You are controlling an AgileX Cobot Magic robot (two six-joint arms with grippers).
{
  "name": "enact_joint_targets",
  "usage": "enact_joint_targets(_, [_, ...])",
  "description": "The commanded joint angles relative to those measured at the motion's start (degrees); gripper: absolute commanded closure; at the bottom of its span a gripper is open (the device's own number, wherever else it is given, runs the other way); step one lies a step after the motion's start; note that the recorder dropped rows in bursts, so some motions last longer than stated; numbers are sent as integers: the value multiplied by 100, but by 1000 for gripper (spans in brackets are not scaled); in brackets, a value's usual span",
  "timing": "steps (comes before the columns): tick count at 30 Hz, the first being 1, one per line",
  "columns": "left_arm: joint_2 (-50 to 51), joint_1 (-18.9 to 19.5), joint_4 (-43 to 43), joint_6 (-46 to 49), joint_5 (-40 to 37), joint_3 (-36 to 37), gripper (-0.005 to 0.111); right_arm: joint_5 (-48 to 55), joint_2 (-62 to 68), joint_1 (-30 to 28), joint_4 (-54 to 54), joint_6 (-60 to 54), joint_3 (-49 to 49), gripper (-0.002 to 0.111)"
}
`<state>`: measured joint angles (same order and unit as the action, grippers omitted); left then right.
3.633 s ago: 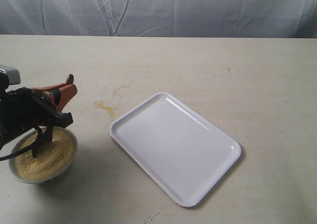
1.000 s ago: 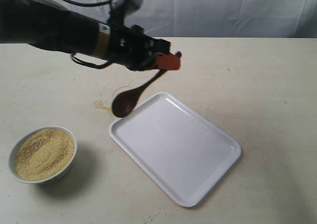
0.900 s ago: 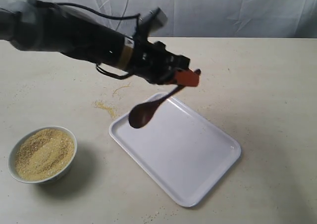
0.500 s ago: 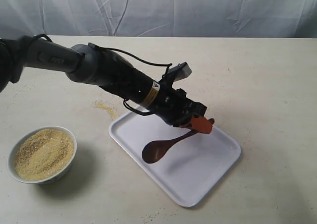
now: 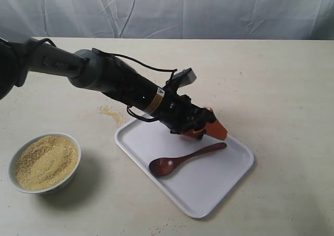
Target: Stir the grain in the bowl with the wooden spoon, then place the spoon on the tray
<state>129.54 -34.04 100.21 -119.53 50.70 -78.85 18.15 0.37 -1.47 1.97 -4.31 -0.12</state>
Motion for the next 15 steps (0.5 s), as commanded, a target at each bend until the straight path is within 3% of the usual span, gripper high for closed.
enact_joint_targets(1, [-131, 439, -26, -22, 19, -40, 33, -76, -37, 17, 4, -1, 12, 108])
enact_joint_targets(6, [-544, 1010, -26, -22, 360, -40, 44, -76, -37, 17, 4, -1, 12, 108])
enact_joint_targets(8, [-760, 1245, -26, -22, 439, -40, 59, -76, -37, 17, 4, -1, 12, 108])
enact_joint_targets(12, [-1027, 1755, -26, -22, 1056, -40, 105, -76, -37, 17, 4, -1, 12, 108])
enact_joint_targets(15, [-1089, 2129, -26, -22, 1341, -40, 107, -76, -37, 17, 4, -1, 12, 108])
